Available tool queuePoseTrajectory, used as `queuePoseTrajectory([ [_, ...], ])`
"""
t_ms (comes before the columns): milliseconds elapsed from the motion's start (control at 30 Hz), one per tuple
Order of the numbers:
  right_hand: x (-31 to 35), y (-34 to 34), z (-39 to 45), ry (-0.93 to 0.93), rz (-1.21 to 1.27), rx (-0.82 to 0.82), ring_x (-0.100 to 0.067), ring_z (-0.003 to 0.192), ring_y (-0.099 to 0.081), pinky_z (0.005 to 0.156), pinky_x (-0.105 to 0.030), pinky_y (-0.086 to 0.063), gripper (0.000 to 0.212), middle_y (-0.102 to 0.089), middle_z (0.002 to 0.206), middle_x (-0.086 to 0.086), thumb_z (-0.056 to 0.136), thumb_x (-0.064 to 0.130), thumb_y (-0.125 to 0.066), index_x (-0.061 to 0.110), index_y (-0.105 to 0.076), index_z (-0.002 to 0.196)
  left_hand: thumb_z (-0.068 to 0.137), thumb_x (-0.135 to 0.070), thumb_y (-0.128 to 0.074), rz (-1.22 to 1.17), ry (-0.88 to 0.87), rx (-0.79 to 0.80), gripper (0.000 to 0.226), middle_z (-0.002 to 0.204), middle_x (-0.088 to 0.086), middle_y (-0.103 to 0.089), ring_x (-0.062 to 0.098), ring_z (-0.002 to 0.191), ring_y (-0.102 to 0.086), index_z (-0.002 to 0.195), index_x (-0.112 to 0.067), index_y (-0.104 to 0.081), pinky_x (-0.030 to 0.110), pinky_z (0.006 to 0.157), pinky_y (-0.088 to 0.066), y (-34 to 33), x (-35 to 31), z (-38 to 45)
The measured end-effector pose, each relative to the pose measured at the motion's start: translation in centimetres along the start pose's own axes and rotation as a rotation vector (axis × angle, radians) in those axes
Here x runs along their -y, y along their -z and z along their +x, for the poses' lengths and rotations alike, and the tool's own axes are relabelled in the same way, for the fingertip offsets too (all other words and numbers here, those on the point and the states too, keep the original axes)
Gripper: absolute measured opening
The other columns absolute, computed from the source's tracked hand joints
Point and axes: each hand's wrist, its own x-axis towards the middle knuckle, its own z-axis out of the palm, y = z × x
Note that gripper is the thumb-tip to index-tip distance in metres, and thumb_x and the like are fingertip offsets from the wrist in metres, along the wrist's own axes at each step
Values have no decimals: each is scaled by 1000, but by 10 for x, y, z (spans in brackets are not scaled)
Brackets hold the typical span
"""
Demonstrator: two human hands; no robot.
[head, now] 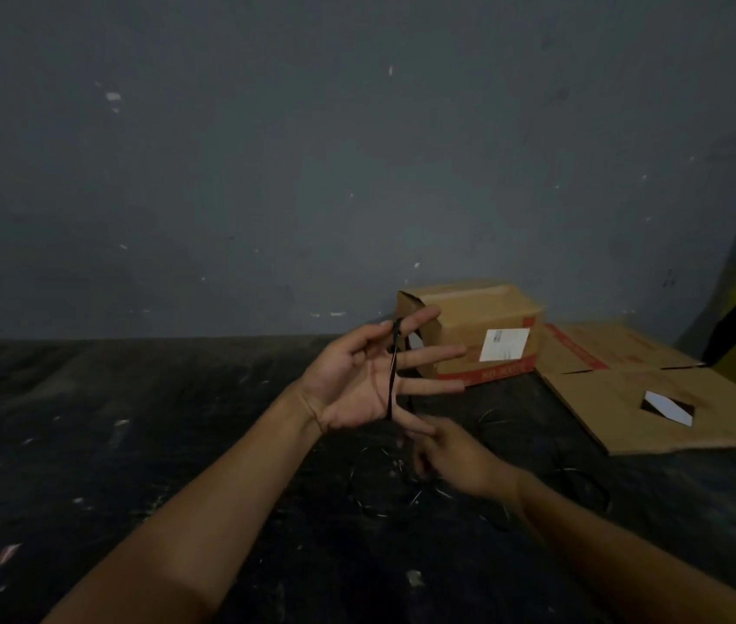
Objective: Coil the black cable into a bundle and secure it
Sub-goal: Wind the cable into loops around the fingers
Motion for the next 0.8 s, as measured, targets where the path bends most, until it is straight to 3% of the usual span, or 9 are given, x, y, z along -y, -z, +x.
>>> queuePoseTrajectory([
  [67, 7, -15, -7, -8, -18, 39, -18, 67, -60, 71, -38, -50, 34, -63, 74, -16, 103, 34, -32, 14, -59, 108, 98, -43, -32, -1, -16, -21, 49, 155, 13, -36, 45, 140, -30, 147, -36, -37, 75, 98, -25, 3, -2, 0],
  [233, 35, -29, -19, 5, 21, 152, -23, 66, -58, 67, -31, -47, 36, -59, 74, -17, 104, 26, -30, 2, -56, 106, 96, -43, -34, 11, -82, -137, 50, 154, 13, -38, 44, 140, -31, 146, -39, -37, 72, 92, -32, 10, -7, 0],
  [433, 66, -32, -31, 63, -84, 320, -4, 56, -50, 64, -22, -46, 36, -50, 64, 4, 104, 30, -32, 5, -58, 108, 95, -45, -36, 7, -114, -253, 49, 149, 10, -46, 40, 136, -42, 143, -41, -41, 75, 91, -32, 25, -6, -5],
  [533, 77, -20, -36, 137, -217, 300, 12, 61, -52, 60, -4, -39, 38, -52, 69, 16, 103, 35, -33, 13, -65, 102, 95, -45, -35, 10, -94, -283, 48, 149, 9, -46, 39, 136, -41, 142, -41, -42, 75, 92, -32, 36, -3, -13],
  [700, 90, 11, -36, 182, -327, 227, 8, 71, -57, 65, -12, -41, 30, -62, 81, 12, 101, 35, -38, 24, -66, 96, 96, -46, -34, -23, -75, -337, 47, 149, 9, -46, 40, 135, -42, 141, -41, -44, 81, 100, -20, 56, 5, -28],
  [800, 101, 33, -34, 228, -395, 168, 4, 62, -56, 56, -12, -41, 21, -61, 75, 9, 99, 33, -44, 30, -62, 90, 94, -46, -40, -10, -19, -355, 47, 149, 10, -47, 38, 132, -47, 140, -40, -47, 74, 100, -32, 60, 15, -32],
])
